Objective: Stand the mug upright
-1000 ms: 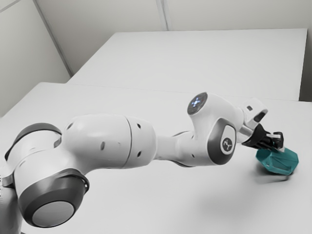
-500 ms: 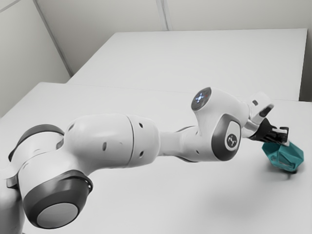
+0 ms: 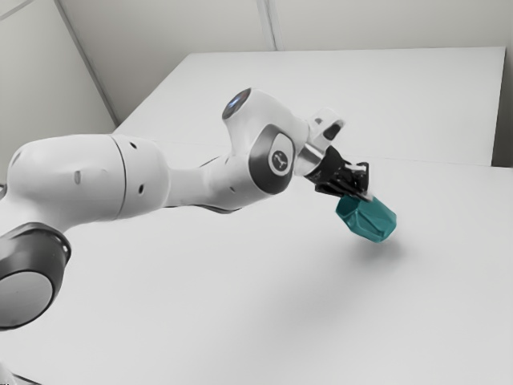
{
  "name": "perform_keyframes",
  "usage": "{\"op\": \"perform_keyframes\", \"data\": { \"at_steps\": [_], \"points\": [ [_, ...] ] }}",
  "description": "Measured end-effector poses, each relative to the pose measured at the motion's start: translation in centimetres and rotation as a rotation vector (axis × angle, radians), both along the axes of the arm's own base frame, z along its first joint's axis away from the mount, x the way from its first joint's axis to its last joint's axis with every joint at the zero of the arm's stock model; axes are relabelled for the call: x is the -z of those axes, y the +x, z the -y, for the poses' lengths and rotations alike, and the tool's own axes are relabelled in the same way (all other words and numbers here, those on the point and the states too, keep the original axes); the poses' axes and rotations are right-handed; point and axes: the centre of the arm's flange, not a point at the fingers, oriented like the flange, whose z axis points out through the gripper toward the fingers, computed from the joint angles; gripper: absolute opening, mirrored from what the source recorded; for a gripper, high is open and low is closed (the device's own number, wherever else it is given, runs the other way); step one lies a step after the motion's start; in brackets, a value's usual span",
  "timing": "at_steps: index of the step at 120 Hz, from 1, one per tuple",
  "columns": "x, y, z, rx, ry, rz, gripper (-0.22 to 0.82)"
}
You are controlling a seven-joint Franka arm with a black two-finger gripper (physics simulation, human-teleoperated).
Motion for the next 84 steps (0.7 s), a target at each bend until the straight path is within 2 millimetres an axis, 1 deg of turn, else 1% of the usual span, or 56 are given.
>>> {"op": "perform_keyframes", "data": {
  "at_steps": [11,20,35,45,61,84],
  "points": [
    [-1.2,1.2,-4.7,-0.006,0.035,-0.041,-0.18],
    [-1.9,1.8,-8.4,-0.008,0.075,-0.078,-0.18],
    [-2.6,2.2,-13.7,-0.014,0.136,-0.14,-0.18],
    [-2.7,2.2,-16.7,-0.022,0.172,-0.181,-0.18],
    [-2.6,2.0,-20.1,-0.028,0.217,-0.238,-0.18],
    [-2.4,1.4,-22.9,-0.006,0.347,-0.285,-0.18]
  ]
}}
